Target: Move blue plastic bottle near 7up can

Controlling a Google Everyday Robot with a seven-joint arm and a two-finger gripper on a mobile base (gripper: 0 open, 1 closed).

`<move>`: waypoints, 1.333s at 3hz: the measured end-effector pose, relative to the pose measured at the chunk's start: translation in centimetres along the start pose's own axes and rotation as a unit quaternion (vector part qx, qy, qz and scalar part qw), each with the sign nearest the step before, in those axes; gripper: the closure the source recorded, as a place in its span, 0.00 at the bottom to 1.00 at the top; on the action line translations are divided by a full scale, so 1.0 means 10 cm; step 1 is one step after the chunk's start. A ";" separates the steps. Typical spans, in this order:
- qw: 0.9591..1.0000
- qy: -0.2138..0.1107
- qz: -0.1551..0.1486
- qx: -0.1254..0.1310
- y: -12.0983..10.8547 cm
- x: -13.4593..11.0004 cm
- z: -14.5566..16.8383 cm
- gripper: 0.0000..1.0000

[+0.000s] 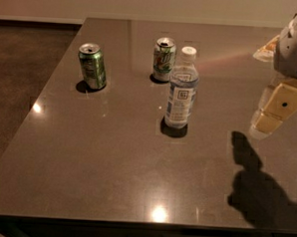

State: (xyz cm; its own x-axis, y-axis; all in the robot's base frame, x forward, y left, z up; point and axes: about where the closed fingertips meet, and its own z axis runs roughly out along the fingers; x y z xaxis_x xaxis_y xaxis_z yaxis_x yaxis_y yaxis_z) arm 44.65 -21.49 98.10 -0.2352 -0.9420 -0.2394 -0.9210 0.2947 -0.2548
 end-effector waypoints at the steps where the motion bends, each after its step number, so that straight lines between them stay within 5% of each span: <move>1: 0.998 -0.039 0.042 -0.011 -0.17 -0.05 0.19 0.00; 2: 0.991 -0.093 0.096 -0.006 -0.40 -0.14 0.38 0.00; 3: 0.978 -0.155 0.137 0.002 -0.58 -0.27 0.47 0.00; 4: 0.960 -0.231 0.158 0.001 -0.60 -0.53 0.45 0.00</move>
Offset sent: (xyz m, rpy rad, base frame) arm 0.0924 0.0082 -0.0273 0.4006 -0.0604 -0.2267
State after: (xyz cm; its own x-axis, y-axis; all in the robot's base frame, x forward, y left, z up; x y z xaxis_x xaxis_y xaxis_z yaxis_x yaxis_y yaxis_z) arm 52.80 -17.55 96.69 -0.3390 -0.6343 -0.6948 -0.8262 0.5540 -0.1025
